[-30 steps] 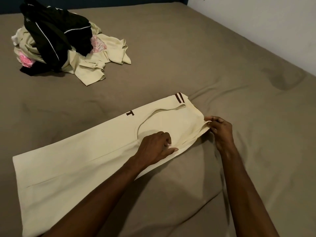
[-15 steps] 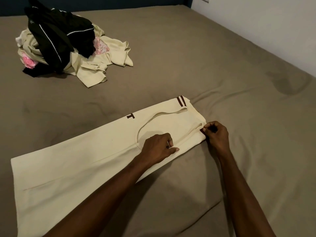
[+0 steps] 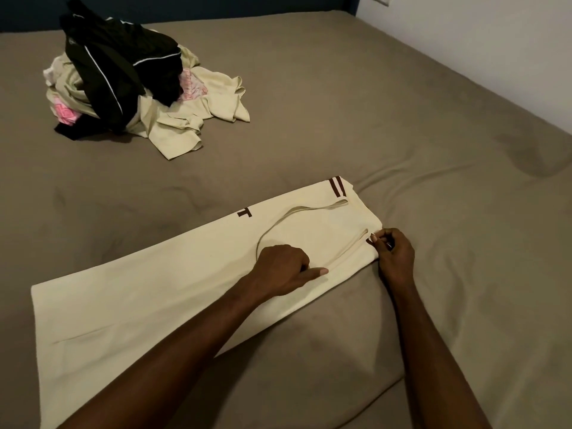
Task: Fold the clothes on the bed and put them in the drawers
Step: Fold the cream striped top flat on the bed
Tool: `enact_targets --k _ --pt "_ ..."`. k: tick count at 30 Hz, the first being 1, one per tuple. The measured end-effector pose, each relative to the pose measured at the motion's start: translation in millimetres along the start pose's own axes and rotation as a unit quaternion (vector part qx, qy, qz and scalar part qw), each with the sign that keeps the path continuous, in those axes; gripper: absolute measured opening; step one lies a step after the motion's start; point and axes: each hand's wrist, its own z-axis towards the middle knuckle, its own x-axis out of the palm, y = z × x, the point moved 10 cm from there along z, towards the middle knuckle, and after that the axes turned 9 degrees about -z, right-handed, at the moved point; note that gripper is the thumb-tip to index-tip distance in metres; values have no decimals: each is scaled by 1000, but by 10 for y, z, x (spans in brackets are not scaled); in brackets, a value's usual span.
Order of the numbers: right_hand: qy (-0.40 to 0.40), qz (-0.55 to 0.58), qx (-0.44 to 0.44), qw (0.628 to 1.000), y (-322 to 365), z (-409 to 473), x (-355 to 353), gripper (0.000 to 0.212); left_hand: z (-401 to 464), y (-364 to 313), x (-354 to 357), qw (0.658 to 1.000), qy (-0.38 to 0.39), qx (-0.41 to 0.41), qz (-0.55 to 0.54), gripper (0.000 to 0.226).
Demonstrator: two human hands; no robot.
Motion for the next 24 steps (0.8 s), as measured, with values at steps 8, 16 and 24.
enact_targets --k 8,16,24 --pt "-20 64 38 997 -106 26 -1 11 -22 64 -59 997 -68 18 37 51" --pt "-66 -21 41 997 43 -27 -81 24 -370 -34 -160 956 -260 104 83 39" --pt "-16 -289 -121 949 789 -1153 418 66 -1095 521 -34 980 -161 37 111 64"
